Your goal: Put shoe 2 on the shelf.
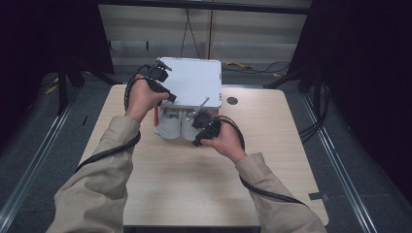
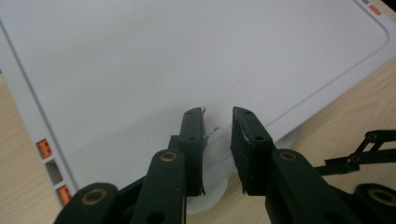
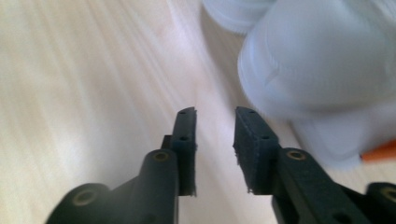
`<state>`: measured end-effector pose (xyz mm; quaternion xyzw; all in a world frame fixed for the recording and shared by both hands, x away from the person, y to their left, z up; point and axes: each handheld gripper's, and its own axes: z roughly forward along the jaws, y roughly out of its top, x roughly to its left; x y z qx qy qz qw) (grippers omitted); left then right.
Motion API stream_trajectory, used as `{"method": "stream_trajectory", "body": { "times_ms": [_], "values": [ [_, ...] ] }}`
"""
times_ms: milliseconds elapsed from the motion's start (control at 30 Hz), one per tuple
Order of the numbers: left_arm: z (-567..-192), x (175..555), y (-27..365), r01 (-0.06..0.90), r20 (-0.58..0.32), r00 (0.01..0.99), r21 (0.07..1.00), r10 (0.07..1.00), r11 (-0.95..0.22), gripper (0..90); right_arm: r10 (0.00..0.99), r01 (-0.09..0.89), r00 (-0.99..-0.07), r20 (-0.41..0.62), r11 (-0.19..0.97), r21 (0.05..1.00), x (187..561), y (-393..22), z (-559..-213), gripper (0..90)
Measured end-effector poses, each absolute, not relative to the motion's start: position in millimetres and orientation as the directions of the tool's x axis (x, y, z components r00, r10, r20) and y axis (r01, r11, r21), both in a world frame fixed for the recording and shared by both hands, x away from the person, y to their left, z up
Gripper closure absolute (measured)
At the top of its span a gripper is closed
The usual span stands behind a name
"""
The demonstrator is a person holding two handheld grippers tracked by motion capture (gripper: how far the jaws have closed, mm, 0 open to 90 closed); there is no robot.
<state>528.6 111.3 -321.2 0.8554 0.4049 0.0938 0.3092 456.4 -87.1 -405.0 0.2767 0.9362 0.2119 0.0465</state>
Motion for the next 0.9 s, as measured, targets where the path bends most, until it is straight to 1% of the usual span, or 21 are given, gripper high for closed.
{"method": "stream_trajectory", "body": {
  "times_ms": [67, 100, 133, 200, 233, 267, 300, 433, 467, 533, 633, 667, 767, 900],
  "values": [
    [-318.8, 521.9, 115.8, 0.634, -0.103, 0.645, 0.625, 0.757, -0.455, 59.3, 0.559, 0.518, -0.828, 0.039, 0.736, 0.437, 448.9, -98.0, -402.0, 53.8],
    [-318.1, 517.6, 117.6, 0.633, -0.103, 0.645, 0.628, 0.757, -0.454, 54.0, 0.563, 0.519, -0.825, 0.041, 0.728, 0.448, 445.0, -104.1, -400.8, 53.3],
    [-317.6, 513.3, 119.7, 0.630, -0.098, 0.650, 0.623, 0.753, -0.463, 52.7, 0.568, 0.525, -0.821, 0.048, 0.722, 0.451, 440.8, -110.0, -400.0, 51.5],
    [-319.6, 504.4, 123.4, 0.633, -0.102, 0.652, 0.619, 0.751, -0.465, 46.3, 0.573, 0.525, -0.819, 0.041, 0.717, 0.459, 432.9, -121.0, -398.0, 44.7],
    [-319.6, 504.4, 123.4, 0.633, -0.102, 0.652, 0.619, 0.751, -0.465, 44.8, 0.578, 0.527, -0.815, 0.044, 0.707, 0.471, 428.7, -126.7, -397.0, 42.4],
    [-323.8, 497.4, 127.8, 0.648, -0.102, 0.644, 0.600, 0.758, -0.470, 42.1, 0.588, 0.538, -0.807, 0.051, 0.698, 0.472, 425.6, -132.2, -396.3, 39.8],
    [-326.0, 493.8, 130.6, 0.649, -0.106, 0.641, 0.603, 0.760, -0.463, 39.4, 0.600, 0.554, -0.798, 0.059, 0.691, 0.464, 422.7, -137.0, -395.8, 37.2],
    [-336.7, 478.3, 139.0, 0.653, -0.131, 0.640, 0.611, 0.757, -0.447, 35.4, 0.624, 0.580, -0.778, 0.075, 0.666, 0.470, 411.8, -157.2, -399.3, 32.8],
    [-338.9, 475.5, 141.3, 0.651, -0.128, 0.648, 0.605, 0.750, -0.459, 34.4, 0.625, 0.586, -0.775, 0.091, 0.658, 0.472, 410.4, -162.5, -401.7, 31.0],
    [-343.7, 468.7, 143.7, 0.655, -0.135, 0.645, 0.604, 0.752, -0.454, 33.3, 0.642, 0.619, -0.757, 0.121, 0.646, 0.447, 407.3, -171.2, -406.0, 26.0],
    [-352.5, 457.9, 148.4, 0.652, -0.142, 0.652, 0.607, 0.745, -0.454, 31.7, 0.652, 0.621, -0.752, 0.100, 0.648, 0.440, 399.8, -183.7, -412.2, 25.3],
    [-356.0, 454.5, 150.7, 0.647, -0.137, 0.660, 0.604, 0.739, -0.466, 31.7, 0.654, 0.621, -0.750, 0.097, 0.645, 0.446, 397.1, -188.3, -413.7, 25.1],
    [-370.8, 442.7, 155.4, 0.654, -0.154, 0.654, 0.606, 0.741, -0.452, 30.1, 0.662, 0.626, -0.742, 0.105, 0.627, 0.464, 388.8, -203.4, -419.6, 22.1],
    [-394.6, 428.9, 160.5, 0.659, -0.157, 0.661, 0.589, 0.734, -0.468, 28.1, 0.670, 0.620, -0.739, 0.066, 0.638, 0.456, 376.5, -219.4, -426.9, 19.2]
  ]
}}
